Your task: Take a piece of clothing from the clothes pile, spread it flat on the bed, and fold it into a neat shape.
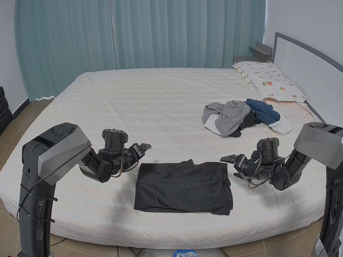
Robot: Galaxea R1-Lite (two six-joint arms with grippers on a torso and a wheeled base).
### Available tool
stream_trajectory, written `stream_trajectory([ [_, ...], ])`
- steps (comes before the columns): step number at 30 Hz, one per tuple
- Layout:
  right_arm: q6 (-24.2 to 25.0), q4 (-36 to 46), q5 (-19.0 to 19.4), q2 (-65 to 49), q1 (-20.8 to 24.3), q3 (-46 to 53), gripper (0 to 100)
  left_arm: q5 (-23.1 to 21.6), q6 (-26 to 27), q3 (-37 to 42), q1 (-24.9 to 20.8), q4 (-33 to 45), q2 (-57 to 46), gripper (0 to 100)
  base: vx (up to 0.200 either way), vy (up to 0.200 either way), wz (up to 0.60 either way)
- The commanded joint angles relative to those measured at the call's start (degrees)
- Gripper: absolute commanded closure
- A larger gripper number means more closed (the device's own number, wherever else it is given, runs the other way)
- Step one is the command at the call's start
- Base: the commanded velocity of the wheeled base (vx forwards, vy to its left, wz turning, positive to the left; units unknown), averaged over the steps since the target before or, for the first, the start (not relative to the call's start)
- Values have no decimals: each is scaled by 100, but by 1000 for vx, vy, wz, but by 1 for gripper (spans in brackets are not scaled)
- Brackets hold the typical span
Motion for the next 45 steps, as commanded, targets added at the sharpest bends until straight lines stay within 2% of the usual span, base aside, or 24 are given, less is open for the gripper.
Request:
stream_trajectory([
  [1, 182, -20, -241, 283, 147, -221, 0, 135, 45, -497, -250, 272, 435, 0, 0, 0, 0],
  [8, 191, -20, -302, 275, 147, -300, 0, 557, 45, -717, -294, 368, 628, 0, 0, 0, 0],
  [17, 191, -20, -328, 292, 129, -388, 0, 601, 45, -629, -302, 368, 611, 0, 0, 0, 0],
  [21, 165, 7, -460, 354, 120, -467, 0, 645, 54, -611, -320, 368, 620, 0, 0, 0, 0],
  [22, 138, 7, -513, 362, 112, -494, 0, 654, 54, -611, -320, 368, 628, 100, 0, 0, 0],
  [29, -222, 130, -627, 389, 94, -687, 0, 777, 45, -611, -320, 359, 620, 100, 0, 0, 0],
  [34, -231, 121, -645, 837, 164, -1074, 0, 1093, 37, -620, -294, 333, 628, 100, 0, 0, 0],
  [45, -231, 121, -803, 1250, 191, -1715, 0, 1155, 19, -620, -259, 333, 664, 100, 0, 0, 0],
])
